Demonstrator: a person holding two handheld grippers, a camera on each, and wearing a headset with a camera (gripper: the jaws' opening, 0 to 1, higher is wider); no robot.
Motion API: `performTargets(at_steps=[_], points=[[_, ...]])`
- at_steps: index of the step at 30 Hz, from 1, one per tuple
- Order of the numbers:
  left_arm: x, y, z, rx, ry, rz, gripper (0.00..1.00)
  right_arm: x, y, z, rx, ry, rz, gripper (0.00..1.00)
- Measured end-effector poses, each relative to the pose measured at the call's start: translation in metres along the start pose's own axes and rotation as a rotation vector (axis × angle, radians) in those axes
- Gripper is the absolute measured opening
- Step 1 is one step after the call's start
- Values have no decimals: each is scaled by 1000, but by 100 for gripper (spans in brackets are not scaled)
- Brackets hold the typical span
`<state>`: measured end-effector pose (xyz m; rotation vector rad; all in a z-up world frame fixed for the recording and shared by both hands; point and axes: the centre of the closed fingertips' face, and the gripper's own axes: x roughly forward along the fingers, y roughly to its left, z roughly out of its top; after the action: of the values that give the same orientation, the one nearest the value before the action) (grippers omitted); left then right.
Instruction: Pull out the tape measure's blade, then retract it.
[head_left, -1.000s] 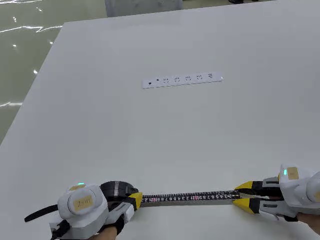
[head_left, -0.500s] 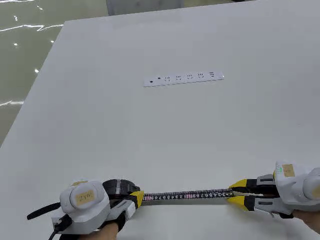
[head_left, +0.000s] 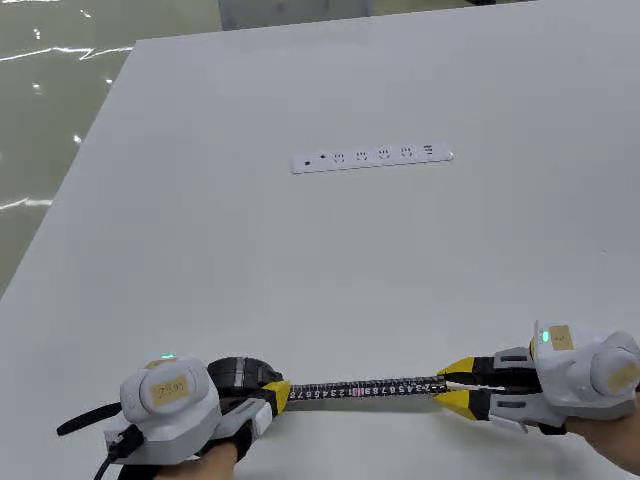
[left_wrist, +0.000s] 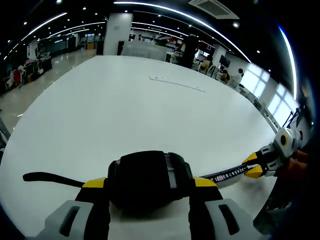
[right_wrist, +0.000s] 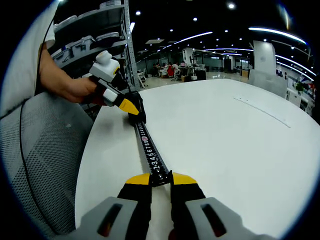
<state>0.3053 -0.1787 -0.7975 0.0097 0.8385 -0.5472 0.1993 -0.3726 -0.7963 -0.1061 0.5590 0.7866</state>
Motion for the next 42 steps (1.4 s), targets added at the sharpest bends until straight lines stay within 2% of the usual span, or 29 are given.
performTargets(at_steps=[7,15,26,35,42], points=[[0,-1,0,2,-1,-5,61,13,6,6,12,-14,29,12],[-1,0,1,-22,-8,-11,61,28,8,16,31,-43,51,12],[-1,0,1,-44,-11,-26,61,55,19,31,31,-65,87,12],[-2,0,2,-58,-9,-34,61,69,24,36,36,-72,103,11],[-3,2,3,-89,-13,-44,61,72,24,39,42,-79,110,11]])
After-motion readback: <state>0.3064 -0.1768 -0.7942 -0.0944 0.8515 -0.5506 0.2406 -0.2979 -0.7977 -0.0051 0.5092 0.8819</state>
